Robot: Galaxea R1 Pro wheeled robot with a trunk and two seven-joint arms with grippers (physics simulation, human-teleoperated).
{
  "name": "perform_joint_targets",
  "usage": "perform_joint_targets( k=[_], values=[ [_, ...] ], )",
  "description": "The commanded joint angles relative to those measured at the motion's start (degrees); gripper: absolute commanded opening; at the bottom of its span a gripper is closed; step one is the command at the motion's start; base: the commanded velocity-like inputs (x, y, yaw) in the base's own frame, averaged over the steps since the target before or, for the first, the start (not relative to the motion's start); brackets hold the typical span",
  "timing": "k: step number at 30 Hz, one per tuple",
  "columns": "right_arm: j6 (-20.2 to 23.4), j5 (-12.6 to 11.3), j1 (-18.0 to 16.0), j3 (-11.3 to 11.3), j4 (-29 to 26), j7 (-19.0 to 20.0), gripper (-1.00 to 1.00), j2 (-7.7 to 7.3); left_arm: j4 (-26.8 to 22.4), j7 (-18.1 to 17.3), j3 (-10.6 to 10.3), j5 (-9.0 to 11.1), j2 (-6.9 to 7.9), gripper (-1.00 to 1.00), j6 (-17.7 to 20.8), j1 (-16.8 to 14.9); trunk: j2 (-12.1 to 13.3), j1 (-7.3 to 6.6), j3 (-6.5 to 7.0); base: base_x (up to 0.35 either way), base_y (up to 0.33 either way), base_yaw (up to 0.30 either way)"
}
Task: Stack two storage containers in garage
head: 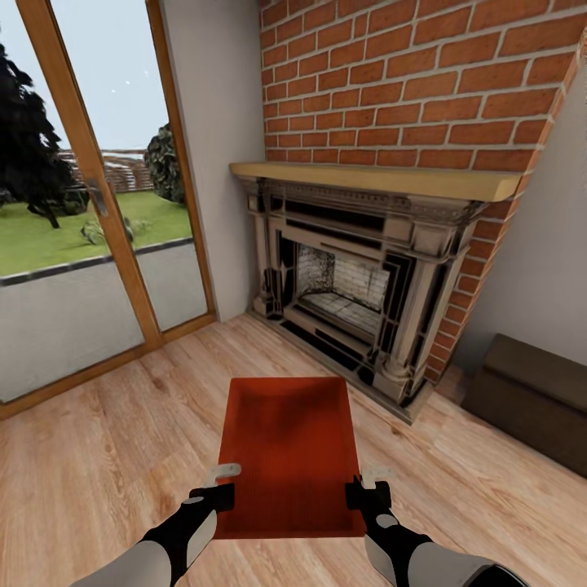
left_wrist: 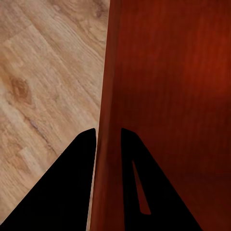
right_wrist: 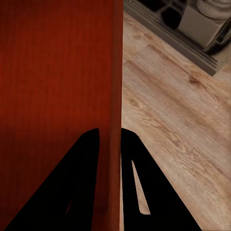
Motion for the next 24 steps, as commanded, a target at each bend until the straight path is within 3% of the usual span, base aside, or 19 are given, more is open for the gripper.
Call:
perform_joint_targets(
  k=[1, 24],
  values=[
    [0.1, 0.5, 0.0, -2.8, -0.1, 0.0, -1.0, 0.05, -0.2, 0.7, 1.6, -0.5, -0.02, -1.0, 0.3, 0.0, 0.0, 0.0, 0.04, 0.0, 0.0, 0.0],
    [0.1, 0.5, 0.0, -2.7, -0.1, 0.0, -1.0, 0.05, -0.2, 0.8, 1.6, -0.5, -0.02, -1.0, 0.3, 0.0, 0.0, 0.0, 2.17, 0.0, 0.0, 0.0]
  ],
)
